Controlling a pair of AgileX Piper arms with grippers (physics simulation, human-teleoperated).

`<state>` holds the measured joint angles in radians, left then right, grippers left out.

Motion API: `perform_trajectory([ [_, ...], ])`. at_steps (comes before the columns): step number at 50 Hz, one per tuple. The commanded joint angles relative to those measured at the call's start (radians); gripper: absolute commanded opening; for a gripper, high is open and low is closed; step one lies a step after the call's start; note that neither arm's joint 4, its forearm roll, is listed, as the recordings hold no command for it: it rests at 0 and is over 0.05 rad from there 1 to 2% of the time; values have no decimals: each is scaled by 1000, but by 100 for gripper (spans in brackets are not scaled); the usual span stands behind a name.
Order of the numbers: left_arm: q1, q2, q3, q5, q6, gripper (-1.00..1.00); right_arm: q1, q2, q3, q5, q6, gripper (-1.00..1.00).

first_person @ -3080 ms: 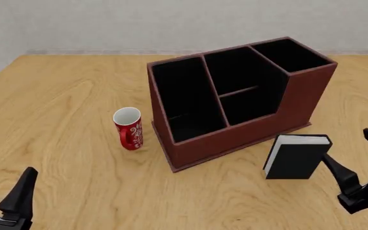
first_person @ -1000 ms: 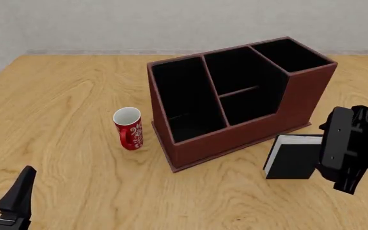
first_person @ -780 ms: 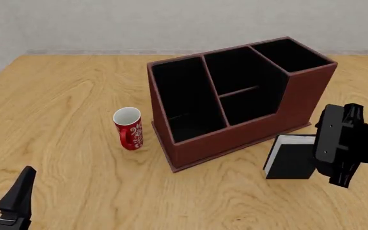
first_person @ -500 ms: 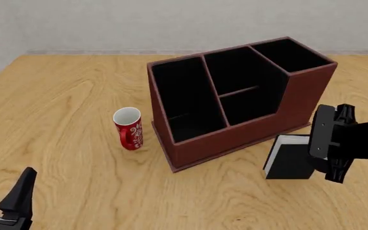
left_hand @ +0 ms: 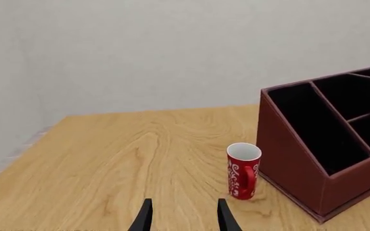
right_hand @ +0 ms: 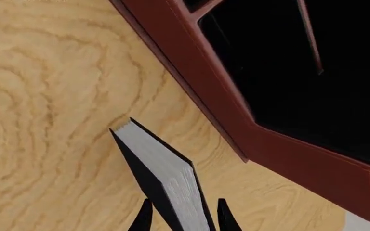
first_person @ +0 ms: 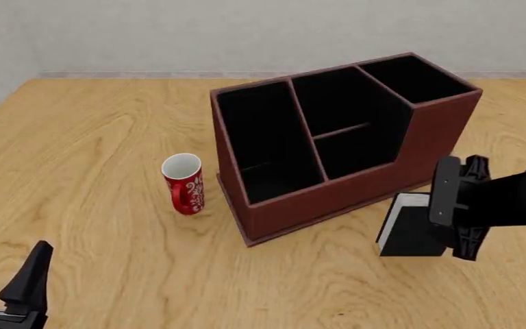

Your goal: Pick up the book and place it in the left compartment of the caddy.

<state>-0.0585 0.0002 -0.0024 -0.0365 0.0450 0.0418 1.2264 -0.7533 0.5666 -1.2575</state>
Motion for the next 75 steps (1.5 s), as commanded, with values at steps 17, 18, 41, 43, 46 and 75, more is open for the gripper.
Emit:
perform_trajectory([
  [17,3,0,2,2,-6,100,20,-61,22,89,35,-100],
  [18,3,0,2,1,-6,100,12,-71,31,86,22,-100],
  [41,-22,0,0,-15,-21,100,61,-310,-33,338,60,-100],
  [43,-22,0,-2,-17,-24,100,50,-318,-49,354,67,-100],
  [46,-24,0,-5,-19,-26,100,75,-325,-90,391,112,-100],
  [75,-10,0,-20,-13,-57,100,472,-250,-520,653,856,-100],
])
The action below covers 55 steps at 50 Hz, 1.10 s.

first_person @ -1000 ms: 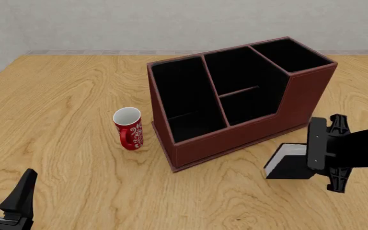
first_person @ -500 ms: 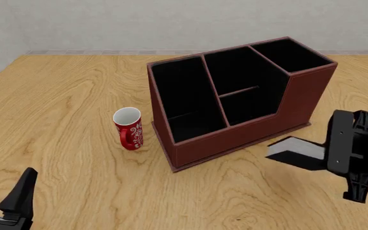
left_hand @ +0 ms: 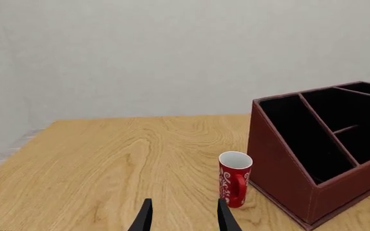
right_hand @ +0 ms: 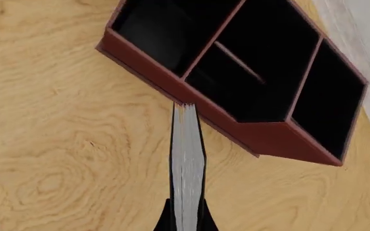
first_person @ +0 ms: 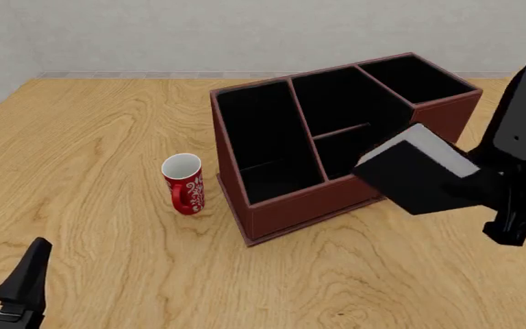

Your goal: Pick up the book and place it in the left compartment of the caddy.

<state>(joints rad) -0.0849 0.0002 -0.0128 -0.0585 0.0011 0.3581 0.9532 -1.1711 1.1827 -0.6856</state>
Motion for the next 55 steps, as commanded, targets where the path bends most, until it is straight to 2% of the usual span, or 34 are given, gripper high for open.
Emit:
perform_trajectory([
  [1,24,0,-13,10,-15,100,167,26,-108,37,303,-100],
  [2,24,0,-14,17,-8,100,155,36,-122,37,324,-100],
  [3,24,0,-15,20,17,100,184,37,-137,37,348,-100],
  [5,31,1,-14,23,19,100,192,45,-164,37,376,-100],
  [6,34,1,-16,26,21,100,228,51,-182,37,439,-100],
  [7,35,1,-16,29,22,100,220,54,-197,37,426,-100],
  [9,37,1,-16,32,25,100,206,64,-206,37,432,-100],
  [10,37,1,-18,33,24,100,218,70,-222,37,459,-100],
  [12,45,1,-19,39,24,100,216,82,-245,37,468,-100],
  [13,44,1,-18,38,25,100,258,81,-261,37,517,-100],
  [15,47,1,-17,36,26,100,262,92,-282,37,522,-100],
  [17,51,1,-16,40,30,100,276,106,-307,37,558,-100],
  [19,47,2,-17,47,32,100,274,110,-310,37,547,-100],
  [20,48,2,-18,52,33,100,293,123,-330,37,579,-100],
  [23,45,2,-28,58,42,100,281,137,-344,37,569,-100],
  [30,42,1,-38,49,88,100,273,179,-388,37,593,-100],
  [34,37,1,-40,49,84,100,271,192,-403,37,591,-100],
  [35,41,1,-40,49,87,100,288,196,-413,37,620,-100],
  [36,40,1,-41,48,88,100,275,201,-413,37,603,-100],
  [42,30,0,-47,46,97,100,234,235,-454,37,597,-100],
  [43,34,0,-50,49,95,100,239,242,-466,37,615,-100],
  [44,34,0,-52,51,92,100,230,246,-468,37,598,-100],
  [49,33,0,-50,46,100,100,235,264,-482,37,596,-100],
  [51,27,0,-55,42,60,100,233,287,-503,37,593,-100],
  [53,30,0,-51,37,66,100,218,302,-513,37,574,-100],
  [55,24,0,-47,32,75,100,225,318,-531,37,591,-100],
])
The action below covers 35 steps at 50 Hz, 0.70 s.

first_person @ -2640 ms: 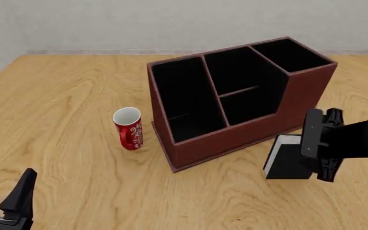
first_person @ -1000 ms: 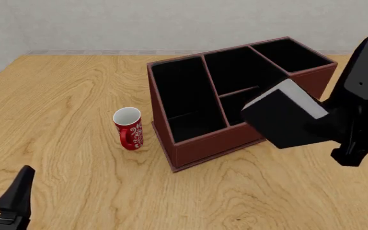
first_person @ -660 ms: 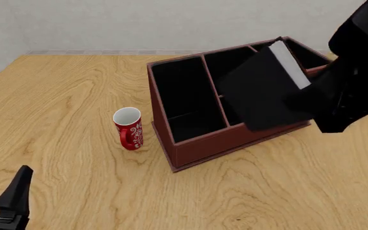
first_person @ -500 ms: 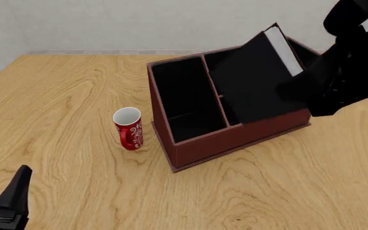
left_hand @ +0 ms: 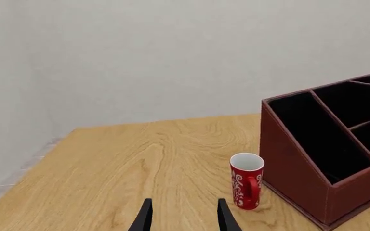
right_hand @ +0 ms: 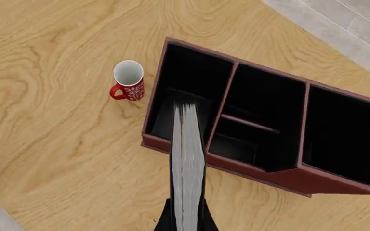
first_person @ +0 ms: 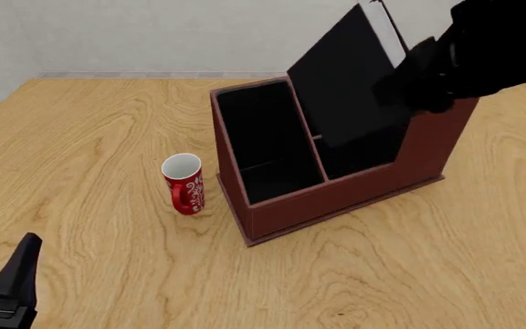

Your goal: Pick up the book and place it in the left compartment of the caddy.

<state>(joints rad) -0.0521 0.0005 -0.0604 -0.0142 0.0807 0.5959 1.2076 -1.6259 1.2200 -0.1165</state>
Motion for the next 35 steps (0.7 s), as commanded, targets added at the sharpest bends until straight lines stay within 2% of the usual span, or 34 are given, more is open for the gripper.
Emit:
perform_trajectory([
  [1,-12,0,4,-18,-3,100,-21,81,-94,0,22,-100],
  [14,2,0,8,-21,-11,100,4,166,-153,0,34,-100],
  [19,9,0,12,-25,-12,100,8,194,-157,0,16,-100],
  [30,21,0,7,-21,-16,100,18,266,-182,0,17,-100],
  [35,25,0,5,-19,-23,100,1,296,-180,0,-3,-100],
])
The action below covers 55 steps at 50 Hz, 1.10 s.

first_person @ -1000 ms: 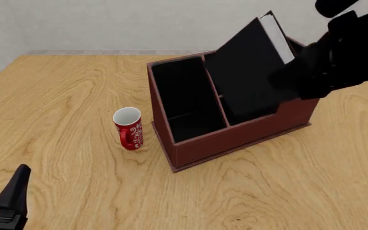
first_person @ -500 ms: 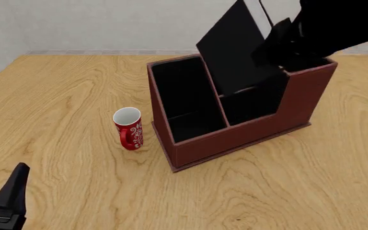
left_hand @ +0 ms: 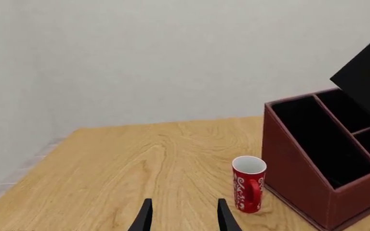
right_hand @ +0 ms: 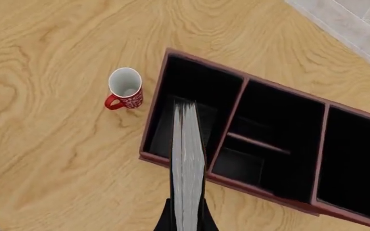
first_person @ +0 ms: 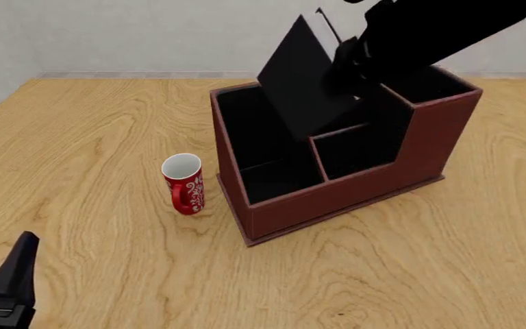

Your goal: Pick up the book and place it in the left compartment of the caddy.

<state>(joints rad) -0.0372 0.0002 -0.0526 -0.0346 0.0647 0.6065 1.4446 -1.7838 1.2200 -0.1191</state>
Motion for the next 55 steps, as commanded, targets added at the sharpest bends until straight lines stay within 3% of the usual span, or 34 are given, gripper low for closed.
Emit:
perform_trajectory([
  [1,11,0,2,-1,-6,100,-15,67,-26,-1,-3,-100],
  [18,10,0,6,-4,0,100,-61,121,-3,-23,-35,-100],
  [55,19,0,43,-23,0,100,-2,207,90,-156,3,-100],
])
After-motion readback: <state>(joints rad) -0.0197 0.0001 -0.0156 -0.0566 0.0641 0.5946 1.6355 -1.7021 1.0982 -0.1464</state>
